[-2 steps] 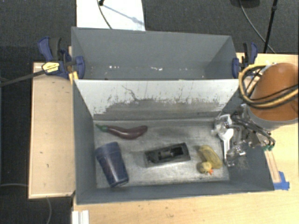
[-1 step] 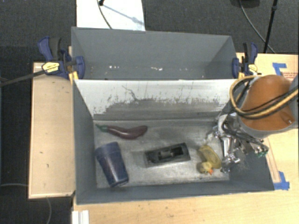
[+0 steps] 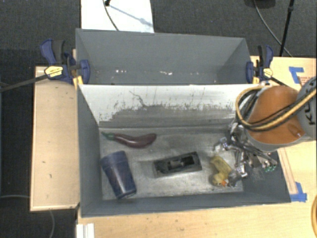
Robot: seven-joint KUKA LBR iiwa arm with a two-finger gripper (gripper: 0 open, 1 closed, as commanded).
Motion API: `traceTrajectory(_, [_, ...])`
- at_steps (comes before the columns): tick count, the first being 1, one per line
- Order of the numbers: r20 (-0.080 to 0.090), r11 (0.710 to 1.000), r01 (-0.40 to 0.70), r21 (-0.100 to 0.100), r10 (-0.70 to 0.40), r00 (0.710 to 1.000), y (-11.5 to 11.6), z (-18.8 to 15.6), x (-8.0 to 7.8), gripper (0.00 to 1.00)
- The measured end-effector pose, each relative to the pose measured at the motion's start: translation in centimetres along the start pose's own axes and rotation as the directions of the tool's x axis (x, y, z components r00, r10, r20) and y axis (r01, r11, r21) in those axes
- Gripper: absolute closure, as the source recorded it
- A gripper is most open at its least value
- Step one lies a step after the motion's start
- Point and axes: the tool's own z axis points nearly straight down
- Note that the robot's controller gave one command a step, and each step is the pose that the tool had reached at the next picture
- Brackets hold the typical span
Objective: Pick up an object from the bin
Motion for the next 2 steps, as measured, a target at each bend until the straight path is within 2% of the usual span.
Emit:
traceTrajectory(1, [-0.03, 0.944, 0.329, -0.008, -0.329, 0.944, 0.3, 1.94, -1.31, 1.0])
traceTrajectory(2, [-0.03, 0.944, 0.33, -0.008, -0.33, 0.944, 0.3, 1.94, -1.31, 1.0])
